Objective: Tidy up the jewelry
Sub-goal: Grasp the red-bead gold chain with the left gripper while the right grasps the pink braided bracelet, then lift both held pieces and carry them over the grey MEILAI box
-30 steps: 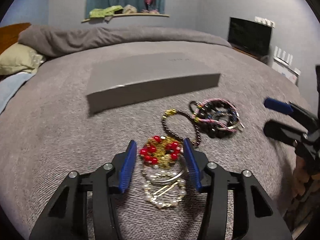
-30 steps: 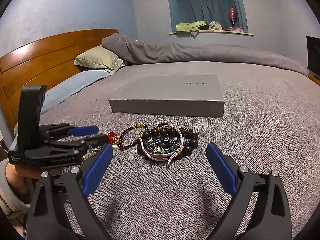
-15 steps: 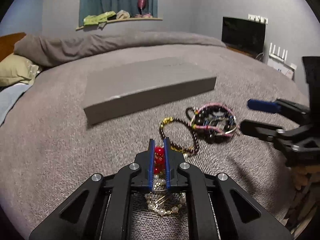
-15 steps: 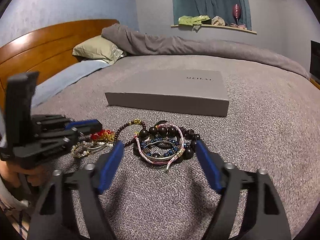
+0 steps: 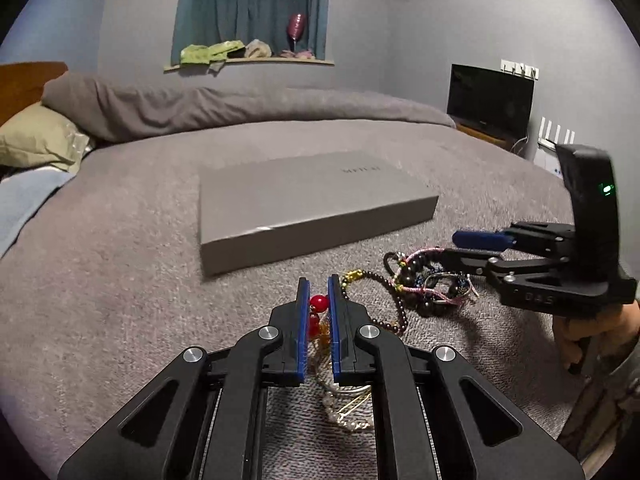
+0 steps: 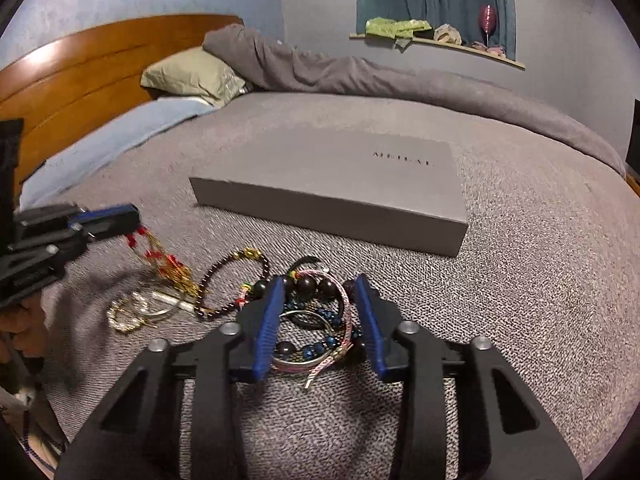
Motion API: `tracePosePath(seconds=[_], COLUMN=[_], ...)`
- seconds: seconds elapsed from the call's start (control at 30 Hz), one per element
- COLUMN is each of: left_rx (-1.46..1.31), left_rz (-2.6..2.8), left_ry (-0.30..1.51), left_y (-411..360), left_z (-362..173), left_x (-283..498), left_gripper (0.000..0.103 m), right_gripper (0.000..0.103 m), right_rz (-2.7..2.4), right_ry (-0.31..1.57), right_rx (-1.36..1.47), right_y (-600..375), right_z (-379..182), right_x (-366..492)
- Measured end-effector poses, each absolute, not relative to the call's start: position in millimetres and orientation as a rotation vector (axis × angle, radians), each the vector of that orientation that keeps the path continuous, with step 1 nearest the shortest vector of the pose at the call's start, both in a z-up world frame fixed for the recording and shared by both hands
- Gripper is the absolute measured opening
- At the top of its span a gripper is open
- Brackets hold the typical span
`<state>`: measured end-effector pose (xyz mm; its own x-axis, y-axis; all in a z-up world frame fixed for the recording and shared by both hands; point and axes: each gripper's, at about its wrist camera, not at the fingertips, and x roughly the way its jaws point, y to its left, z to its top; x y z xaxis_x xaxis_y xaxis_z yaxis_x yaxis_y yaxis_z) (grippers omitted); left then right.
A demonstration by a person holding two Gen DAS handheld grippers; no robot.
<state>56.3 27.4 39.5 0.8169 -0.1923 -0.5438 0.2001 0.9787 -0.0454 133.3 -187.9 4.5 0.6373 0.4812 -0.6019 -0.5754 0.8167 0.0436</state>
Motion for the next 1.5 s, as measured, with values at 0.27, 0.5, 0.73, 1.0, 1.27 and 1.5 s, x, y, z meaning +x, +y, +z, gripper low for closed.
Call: tracePosePath(seconds=[0.27, 0.5, 0.73, 1.0, 1.27, 1.5], left_rx=[0.005, -0.022, -0.078, -0.074, -0.056, -0.062], left_rz=[-0.220, -0.245, -0.274, -0.269, -0.264, -0.266], left_ry=[0.541, 0.483, 0.440, 0.414, 0.412, 0.410], left_y=[30, 37, 47, 48, 48, 49], left_z=[50, 69, 82, 87, 89, 91], left_x=[54, 48, 48, 49, 51, 49], left_gripper=[0.009, 0.009, 0.009, 0.009, 0.009, 0.010], right_gripper=[0.000, 0.000, 0.000, 0.000, 0.017, 0.023], right_rz=[0.623, 0.657, 0.672, 0.679, 0.681, 0.634], right_ry=[0.627, 0.515, 0.445, 0.437, 0.583, 0.631], right_rx=[-0.135, -0.061, -0.006, 0.020, -0.107, -0.216], right_y=[-193, -206, -213, -218, -200, -181], right_z=[7, 35, 59, 67, 33, 10], right_x=[134, 123, 125, 132, 138, 140])
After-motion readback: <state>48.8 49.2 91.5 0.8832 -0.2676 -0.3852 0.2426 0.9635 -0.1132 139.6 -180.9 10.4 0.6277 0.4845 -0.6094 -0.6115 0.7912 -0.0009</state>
